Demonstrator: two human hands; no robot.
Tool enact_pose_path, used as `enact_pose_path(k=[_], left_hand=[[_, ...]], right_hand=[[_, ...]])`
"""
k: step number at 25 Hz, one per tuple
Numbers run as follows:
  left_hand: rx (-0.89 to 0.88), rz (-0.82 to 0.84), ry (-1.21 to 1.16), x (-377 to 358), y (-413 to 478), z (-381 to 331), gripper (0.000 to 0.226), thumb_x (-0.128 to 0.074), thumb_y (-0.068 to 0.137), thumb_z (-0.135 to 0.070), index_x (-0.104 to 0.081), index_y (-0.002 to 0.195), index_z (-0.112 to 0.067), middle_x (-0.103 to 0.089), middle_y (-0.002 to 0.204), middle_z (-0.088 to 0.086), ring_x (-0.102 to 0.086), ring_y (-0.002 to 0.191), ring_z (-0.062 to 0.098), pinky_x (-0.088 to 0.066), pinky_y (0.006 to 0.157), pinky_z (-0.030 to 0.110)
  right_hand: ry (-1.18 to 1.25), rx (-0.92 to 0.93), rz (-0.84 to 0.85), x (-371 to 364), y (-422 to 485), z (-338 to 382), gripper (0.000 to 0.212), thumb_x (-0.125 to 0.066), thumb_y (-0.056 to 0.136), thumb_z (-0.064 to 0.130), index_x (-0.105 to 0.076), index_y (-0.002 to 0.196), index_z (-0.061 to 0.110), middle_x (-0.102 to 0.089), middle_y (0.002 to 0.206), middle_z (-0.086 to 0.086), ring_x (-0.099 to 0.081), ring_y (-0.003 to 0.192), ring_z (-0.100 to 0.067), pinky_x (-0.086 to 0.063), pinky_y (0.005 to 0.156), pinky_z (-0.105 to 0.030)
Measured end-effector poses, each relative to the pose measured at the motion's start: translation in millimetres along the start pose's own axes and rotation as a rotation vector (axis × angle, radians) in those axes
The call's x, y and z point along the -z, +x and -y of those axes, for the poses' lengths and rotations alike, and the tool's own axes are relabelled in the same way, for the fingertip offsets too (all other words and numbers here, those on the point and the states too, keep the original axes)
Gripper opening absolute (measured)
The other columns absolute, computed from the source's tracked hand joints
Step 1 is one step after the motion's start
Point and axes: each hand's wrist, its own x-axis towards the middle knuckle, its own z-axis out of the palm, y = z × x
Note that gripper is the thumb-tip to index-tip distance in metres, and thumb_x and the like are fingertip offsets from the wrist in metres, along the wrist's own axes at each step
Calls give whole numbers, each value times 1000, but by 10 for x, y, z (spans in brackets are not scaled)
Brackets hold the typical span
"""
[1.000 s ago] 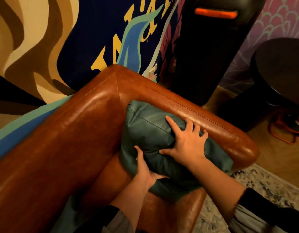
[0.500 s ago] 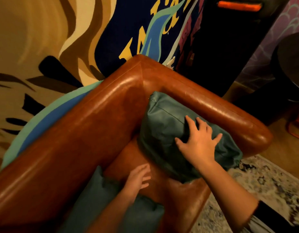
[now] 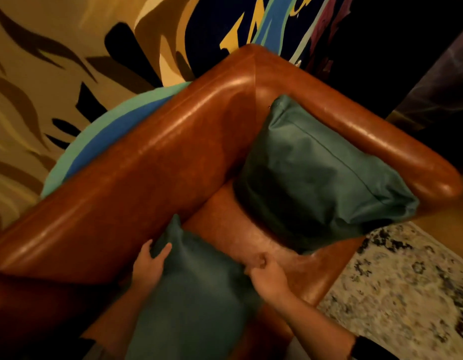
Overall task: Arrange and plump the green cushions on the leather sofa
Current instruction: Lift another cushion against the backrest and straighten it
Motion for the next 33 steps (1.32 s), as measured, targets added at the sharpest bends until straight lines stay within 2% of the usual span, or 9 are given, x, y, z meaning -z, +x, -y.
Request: enact_pose_path(k=[3, 5, 9, 18, 22, 25, 29, 31, 33], left_hand=[[95, 102, 110, 50, 350, 436, 122, -62, 55, -94, -32, 154, -30, -47, 156, 3, -48, 139, 32, -35, 118, 55], [107, 112, 98, 66, 461, 560, 128, -58, 49, -99, -31, 154, -32, -45, 157, 3, -45, 141, 32, -31, 120, 56], [71, 90, 117, 121, 314, 502, 118, -51, 57, -96, -40, 152, -27, -45, 156, 6, -45, 140, 35, -34, 118, 55], [-36, -22, 167, 515, -288, 430, 88, -23, 89, -79, -57, 138, -15, -58, 138, 21, -49, 131, 43, -37, 112, 54], [-127, -292, 177, 701, -642, 379, 59, -23, 99, -32, -36, 155, -18, -51, 143, 27, -46, 129, 49, -37, 106, 61], [44, -334, -171, 803, -724, 262, 66, -37, 99, 6, -19, 159, -14, -38, 154, 27, -40, 137, 49, -34, 110, 61], [83, -451, -758, 916, -827, 54, 52, -44, 97, -61, -56, 139, -33, -62, 138, -2, -55, 132, 24, -44, 112, 39], [122, -407, -1156, 934, -908, -145, 41, -40, 98, -65, -65, 115, -38, -67, 121, -16, -60, 121, 10, -49, 99, 23], [111, -350, -1242, 955, -980, -257, 42, -33, 100, -62, -64, 115, -38, -63, 135, -10, -55, 129, 15, -43, 112, 35]], right_hand=[[102, -157, 9, -283, 165, -515, 73, -62, 41, 60, -60, 106, 26, -72, 115, -11, -69, 108, -36, -57, 97, -49], [300, -245, -32, -358, 18, -581, 72, -76, 59, 56, -55, 121, 24, -65, 125, -11, -65, 110, -36, -58, 92, -55], [557, -581, 142, -426, -250, -540, 89, -76, 75, 72, -44, 141, 22, -53, 143, -11, -52, 133, -44, -53, 82, -63], [653, -485, 215, -558, -336, -214, 119, -72, 43, 94, -63, 139, 25, -70, 136, -10, -60, 126, -36, -38, 111, -55], [638, -167, 255, -431, -425, 608, 52, -69, 86, 63, -75, 107, 16, -83, 82, -9, -79, 75, -28, -56, 77, -36], [653, 69, 209, -362, -417, 1230, 62, -87, 73, 57, -73, 117, 16, -82, 108, -9, -80, 94, -29, -60, 92, -50], [505, 324, 152, -344, -525, 1797, 67, -90, 64, 57, -68, 121, 29, -79, 117, 6, -76, 107, -14, -57, 99, -43], [463, 400, 187, -326, -572, 1991, 55, -86, 78, 46, -63, 126, 30, -77, 119, 9, -73, 102, -6, -54, 84, -31], [425, 438, 222, -329, -564, 2116, 52, -85, 82, 37, -60, 127, 32, -75, 119, 9, -72, 102, -6, -54, 82, -30]])
